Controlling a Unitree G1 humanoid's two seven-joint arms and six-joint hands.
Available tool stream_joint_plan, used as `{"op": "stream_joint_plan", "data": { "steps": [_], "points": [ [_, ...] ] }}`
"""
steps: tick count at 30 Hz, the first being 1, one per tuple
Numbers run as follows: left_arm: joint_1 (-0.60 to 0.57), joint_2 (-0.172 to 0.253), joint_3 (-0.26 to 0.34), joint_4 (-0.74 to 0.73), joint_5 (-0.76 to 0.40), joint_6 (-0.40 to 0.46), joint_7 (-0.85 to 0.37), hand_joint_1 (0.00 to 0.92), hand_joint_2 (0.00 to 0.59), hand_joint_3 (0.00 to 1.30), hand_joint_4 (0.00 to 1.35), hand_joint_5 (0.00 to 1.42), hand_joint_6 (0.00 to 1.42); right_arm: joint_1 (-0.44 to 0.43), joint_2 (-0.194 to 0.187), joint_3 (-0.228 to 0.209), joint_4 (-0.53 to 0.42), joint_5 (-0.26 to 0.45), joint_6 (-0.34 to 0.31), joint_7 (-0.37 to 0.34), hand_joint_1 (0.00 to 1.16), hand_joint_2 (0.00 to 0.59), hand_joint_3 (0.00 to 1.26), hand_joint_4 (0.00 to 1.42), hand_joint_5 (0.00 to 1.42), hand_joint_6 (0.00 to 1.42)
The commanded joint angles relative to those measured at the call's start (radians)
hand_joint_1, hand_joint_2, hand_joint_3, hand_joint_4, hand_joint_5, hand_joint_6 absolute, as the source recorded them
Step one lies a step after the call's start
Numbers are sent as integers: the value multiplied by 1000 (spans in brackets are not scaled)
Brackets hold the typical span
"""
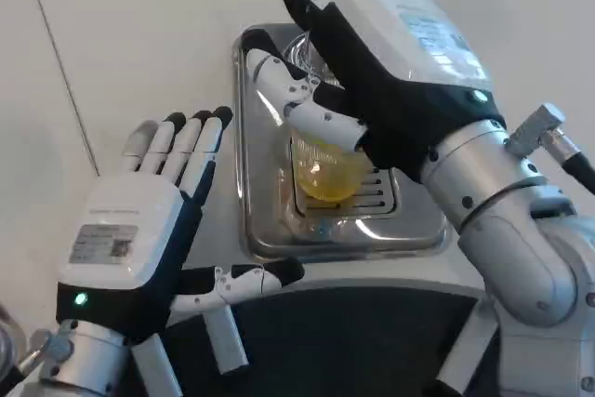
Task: Grasp the cup under the faucet to collect the drink, then remove the cup.
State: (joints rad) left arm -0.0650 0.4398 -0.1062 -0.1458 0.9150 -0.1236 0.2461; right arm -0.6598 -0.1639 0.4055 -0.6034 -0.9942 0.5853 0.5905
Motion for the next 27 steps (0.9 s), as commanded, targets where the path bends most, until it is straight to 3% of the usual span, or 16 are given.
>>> {"op": "stream_joint_plan", "data": {
  "steps": [1, 5, 9, 13, 18, 23, 27],
  "points": [
    [-23, -10, -25, 18, 0, 6, 0, 0, 37, 0, 0, 0, 0, 25, 19, 15, -6, 12, -19, 26, 4, 547, 75, 0, 3, 48],
    [-38, -6, -38, 26, -2, 4, -3, 0, 37, 0, 0, 0, 0, 48, 25, -4, -25, 10, -14, 16, 6, 549, 75, 0, 3, 48],
    [-34, 1, -43, 29, -5, 0, -4, 0, 37, 0, 0, 0, 0, 104, 40, -28, -55, 2, -22, -40, 50, 567, 75, 0, 0, 34],
    [-32, 4, -46, 29, -8, -3, -9, 0, 37, 0, 0, 0, 0, 185, 106, -60, -74, 42, -44, -166, 66, 566, 2, 0, 0, 0],
    [-20, 11, -47, 30, -9, -3, -9, 0, 37, 0, 0, 0, 0, 230, 183, -96, -77, 93, -91, -330, 74, 572, 0, 0, 0, 0],
    [-13, 13, -47, 26, -9, -2, -7, 0, 37, 0, 0, 0, 0, 276, 236, -104, -90, 103, -119, -454, 79, 568, 0, 0, 0, 0],
    [-12, 16, -47, 24, -9, -3, -9, 0, 37, 0, 0, 0, 0, 312, 251, -116, -91, 112, -167, -539, 86, 570, 0, 0, 0, 0]
  ]
}}
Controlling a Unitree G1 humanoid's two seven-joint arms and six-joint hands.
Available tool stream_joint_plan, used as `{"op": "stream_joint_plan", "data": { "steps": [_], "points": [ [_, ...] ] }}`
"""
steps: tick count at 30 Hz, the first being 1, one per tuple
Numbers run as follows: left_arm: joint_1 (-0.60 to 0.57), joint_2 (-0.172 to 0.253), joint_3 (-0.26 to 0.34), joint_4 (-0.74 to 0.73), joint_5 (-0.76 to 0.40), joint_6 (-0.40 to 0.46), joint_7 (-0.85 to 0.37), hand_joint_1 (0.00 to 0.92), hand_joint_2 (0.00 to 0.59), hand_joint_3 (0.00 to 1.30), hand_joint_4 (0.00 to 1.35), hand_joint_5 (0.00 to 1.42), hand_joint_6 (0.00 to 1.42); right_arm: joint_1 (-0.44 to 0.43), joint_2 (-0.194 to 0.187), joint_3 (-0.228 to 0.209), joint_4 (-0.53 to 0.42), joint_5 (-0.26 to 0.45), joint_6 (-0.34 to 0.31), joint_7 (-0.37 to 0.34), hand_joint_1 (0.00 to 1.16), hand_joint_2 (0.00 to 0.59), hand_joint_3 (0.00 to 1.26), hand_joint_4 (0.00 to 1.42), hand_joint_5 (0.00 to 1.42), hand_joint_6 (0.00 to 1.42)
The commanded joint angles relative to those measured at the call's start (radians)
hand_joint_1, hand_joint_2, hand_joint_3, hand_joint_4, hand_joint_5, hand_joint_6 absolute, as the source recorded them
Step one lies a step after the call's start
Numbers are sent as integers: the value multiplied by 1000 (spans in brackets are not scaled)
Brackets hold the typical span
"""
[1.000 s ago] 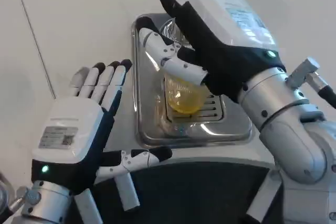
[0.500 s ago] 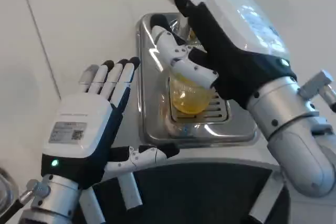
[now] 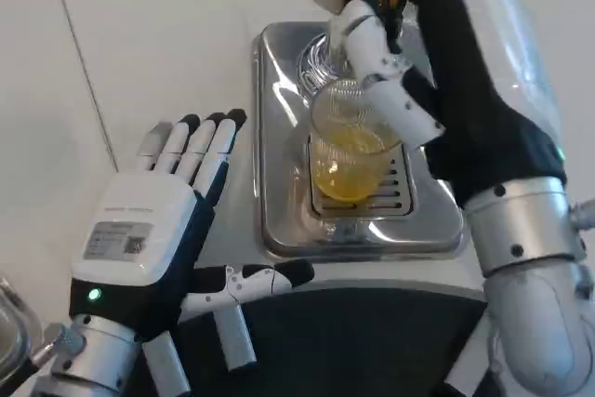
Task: Grasp the cup under the faucet to collect the drink, then remove the cup.
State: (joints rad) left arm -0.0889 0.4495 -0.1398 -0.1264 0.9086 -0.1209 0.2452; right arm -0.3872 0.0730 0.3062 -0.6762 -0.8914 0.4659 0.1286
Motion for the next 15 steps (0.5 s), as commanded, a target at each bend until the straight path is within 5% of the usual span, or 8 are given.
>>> {"op": "stream_joint_plan", "data": {
  "steps": [1, 9, 15],
  "points": [
    [12, 7, -14, 4, -2, -6, -9, 0, 37, 0, 0, 0, 0, 47, 16, -23, -18, 14, -58, -95, 88, 571, 0, 0, 0, 0],
    [15, 6, -21, 5, 0, -6, -8, 0, 41, 0, 0, 0, 0, 121, 6, -75, -27, 109, -102, -132, 105, 571, 0, 0, 0, 0],
    [-33, -20, -19, 55, -41, -21, 18, 0, 39, 0, 0, 0, 0, 327, -142, -120, -136, 154, -213, -63, 211, 565, 0, 0, 0, 0]
  ]
}}
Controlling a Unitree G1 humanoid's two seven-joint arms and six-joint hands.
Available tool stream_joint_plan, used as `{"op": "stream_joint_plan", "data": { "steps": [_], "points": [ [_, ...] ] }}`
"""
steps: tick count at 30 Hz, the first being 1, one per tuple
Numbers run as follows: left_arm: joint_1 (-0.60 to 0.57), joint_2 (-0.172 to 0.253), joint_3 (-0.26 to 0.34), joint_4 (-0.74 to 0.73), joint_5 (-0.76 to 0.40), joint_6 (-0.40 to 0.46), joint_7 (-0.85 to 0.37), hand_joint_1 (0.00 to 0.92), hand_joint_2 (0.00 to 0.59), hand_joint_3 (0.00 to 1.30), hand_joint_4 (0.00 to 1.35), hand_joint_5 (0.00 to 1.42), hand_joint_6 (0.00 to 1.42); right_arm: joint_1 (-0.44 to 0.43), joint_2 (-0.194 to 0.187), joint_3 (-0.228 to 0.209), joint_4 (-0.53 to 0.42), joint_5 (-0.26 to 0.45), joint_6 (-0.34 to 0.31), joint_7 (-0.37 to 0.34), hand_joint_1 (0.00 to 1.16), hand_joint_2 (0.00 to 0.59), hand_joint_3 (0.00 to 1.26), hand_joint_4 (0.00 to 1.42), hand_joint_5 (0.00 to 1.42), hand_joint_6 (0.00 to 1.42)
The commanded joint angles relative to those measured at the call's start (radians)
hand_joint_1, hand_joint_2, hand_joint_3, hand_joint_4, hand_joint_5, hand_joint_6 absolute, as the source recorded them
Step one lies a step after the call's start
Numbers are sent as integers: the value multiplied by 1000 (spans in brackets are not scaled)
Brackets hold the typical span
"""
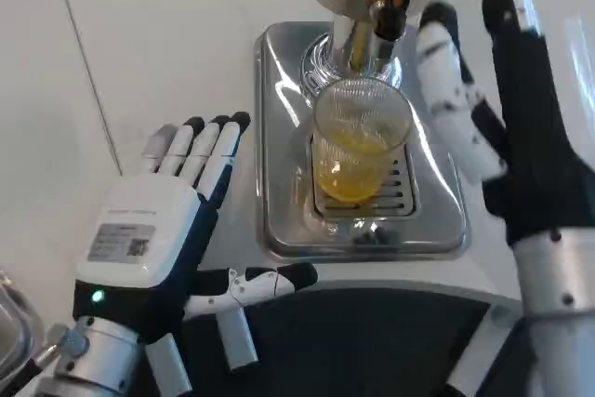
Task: Grasp the cup under the faucet to collect the drink, then remove the cup.
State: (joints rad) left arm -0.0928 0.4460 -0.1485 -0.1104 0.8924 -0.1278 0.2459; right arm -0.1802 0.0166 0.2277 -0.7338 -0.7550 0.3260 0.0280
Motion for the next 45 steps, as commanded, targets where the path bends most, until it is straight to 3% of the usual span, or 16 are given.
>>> {"op": "stream_joint_plan", "data": {
  "steps": [1, 4, 10, 16, 21, 32, 39, 45],
  "points": [
    [-39, -18, -12, 46, -28, -16, 19, 0, 39, 0, 0, 0, 0, 145, -105, -57, -94, 24, -90, 45, 219, 564, 0, 0, 0, 0],
    [-74, -31, -21, 73, -35, -13, 20, 0, 39, 0, 0, 0, 0, 208, -149, -107, -136, 47, -126, 57, 255, 555, 0, 0, 0, 0],
    [-135, -54, -48, 129, -35, -12, 35, 0, 34, 0, 0, 0, 3, 330, -254, -258, -194, 100, -209, 102, 265, 554, 0, 0, 0, 0],
    [-186, -95, -66, 187, -60, -10, 47, 0, 26, 0, 0, 0, 8, 484, -318, -324, -235, 121, -328, 130, 358, 531, 0, 0, 0, 0],
    [-229, -122, -75, 243, -96, -27, 63, 0, 16, 0, 0, 6, 21, 606, -326, -379, -243, 156, -418, 135, 382, 509, 0, 0, 0, 0],
    [-321, -162, -101, 382, -145, -87, 124, 24, 9, 0, 0, 71, 81, 761, -334, -483, -225, 226, -559, 148, 373, 492, 0, 0, 0, 0],
    [-386, -185, -122, 492, -164, -146, 172, 173, 14, 0, 0, 142, 153, 787, -327, -494, -207, 240, -584, 166, 353, 473, 0, 0, 0, 0],
    [-439, -224, -130, 595, -186, -184, 227, 209, 18, 0, 0, 190, 209, 778, -318, -476, -211, 235, -562, 192, 342, 464, 0, 0, 0, 0]
  ]
}}
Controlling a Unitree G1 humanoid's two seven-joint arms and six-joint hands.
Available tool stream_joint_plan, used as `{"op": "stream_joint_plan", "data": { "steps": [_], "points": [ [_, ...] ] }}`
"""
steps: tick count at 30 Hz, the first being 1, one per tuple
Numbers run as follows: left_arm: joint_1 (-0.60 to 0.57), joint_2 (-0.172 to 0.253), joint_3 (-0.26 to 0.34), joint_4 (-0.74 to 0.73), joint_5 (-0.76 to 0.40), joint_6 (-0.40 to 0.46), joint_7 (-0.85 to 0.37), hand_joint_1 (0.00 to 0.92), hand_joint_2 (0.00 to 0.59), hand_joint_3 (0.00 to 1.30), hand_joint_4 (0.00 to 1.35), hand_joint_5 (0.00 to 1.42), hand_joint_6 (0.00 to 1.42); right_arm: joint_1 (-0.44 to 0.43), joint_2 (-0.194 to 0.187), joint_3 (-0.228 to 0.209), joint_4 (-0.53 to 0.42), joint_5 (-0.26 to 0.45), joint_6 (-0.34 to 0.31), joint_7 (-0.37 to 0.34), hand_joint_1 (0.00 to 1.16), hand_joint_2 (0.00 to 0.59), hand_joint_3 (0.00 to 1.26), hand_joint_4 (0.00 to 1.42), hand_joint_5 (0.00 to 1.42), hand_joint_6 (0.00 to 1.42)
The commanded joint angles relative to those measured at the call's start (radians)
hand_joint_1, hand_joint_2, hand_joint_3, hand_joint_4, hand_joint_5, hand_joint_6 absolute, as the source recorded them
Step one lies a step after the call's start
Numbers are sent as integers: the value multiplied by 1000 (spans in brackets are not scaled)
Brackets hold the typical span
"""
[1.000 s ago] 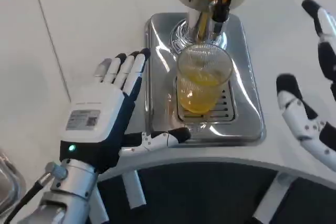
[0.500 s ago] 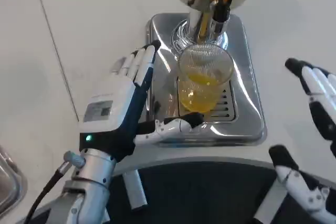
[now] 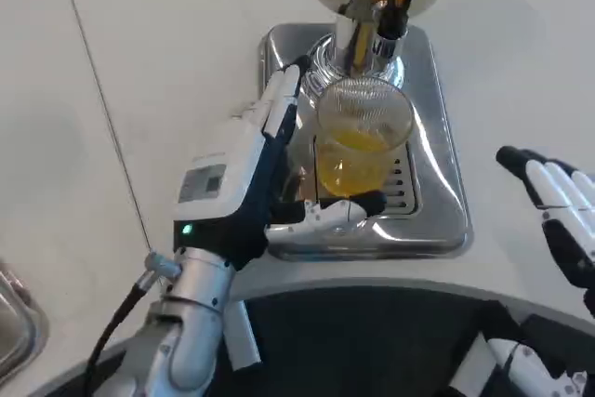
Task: Grasp the cup under the faucet to collect the drink, then remove the cup.
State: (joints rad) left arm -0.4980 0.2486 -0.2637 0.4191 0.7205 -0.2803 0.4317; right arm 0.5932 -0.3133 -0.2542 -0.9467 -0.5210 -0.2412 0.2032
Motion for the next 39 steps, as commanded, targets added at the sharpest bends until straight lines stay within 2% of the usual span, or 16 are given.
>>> {"op": "stream_joint_plan", "data": {
  "steps": [1, 20, 25, 26, 29, 31, 34, 37, 39],
  "points": [
    [-42, -31, -15, 81, -18, -36, 49, 210, 19, 0, 0, 192, 210, 1, 15, 9, -2, 0, 12, 22, 332, 451, 0, 0, 0, 0],
    [-163, -86, -43, 295, -60, -116, 126, 226, 20, 0, 0, 252, 262, -57, 37, 44, -23, -17, 107, 88, 310, 444, 0, 0, 0, 0],
    [-189, -105, -43, 341, -70, -128, 149, 247, 30, 0, 17, 313, 333, -60, 35, 48, -29, -16, 123, 102, 307, 444, 0, 0, 0, 0],
    [-193, -107, -44, 347, -71, -129, 153, 255, 29, 4, 33, 348, 400, -61, 35, 48, -29, -15, 126, 105, 306, 445, 0, 0, 0, 0],
    [-206, -119, -46, 370, -66, -123, 179, 332, 41, 70, 143, 552, 756, -66, 36, 49, -35, -16, 137, 111, 305, 445, 0, 0, 0, 0],
    [-211, -125, -51, 379, -57, -115, 201, 423, 51, 179, 273, 694, 949, -70, 36, 49, -38, -16, 147, 115, 304, 443, 0, 0, 0, 0],
    [-217, -135, -65, 386, -35, -94, 241, 500, 62, 396, 530, 917, 1211, -78, 34, 47, -41, -15, 161, 121, 301, 441, 0, 0, 0, 0],
    [-211, -150, -78, 383, -24, -80, 282, 532, 61, 604, 771, 1120, 1413, -87, 34, 43, -43, -15, 179, 127, 300, 439, 0, 0, 0, 0],
    [-206, -160, -90, 378, -14, -67, 313, 567, 60, 767, 956, 1280, 1424, -90, 35, 40, -44, -13, 191, 130, 296, 441, 0, 0, 0, 0]
  ]
}}
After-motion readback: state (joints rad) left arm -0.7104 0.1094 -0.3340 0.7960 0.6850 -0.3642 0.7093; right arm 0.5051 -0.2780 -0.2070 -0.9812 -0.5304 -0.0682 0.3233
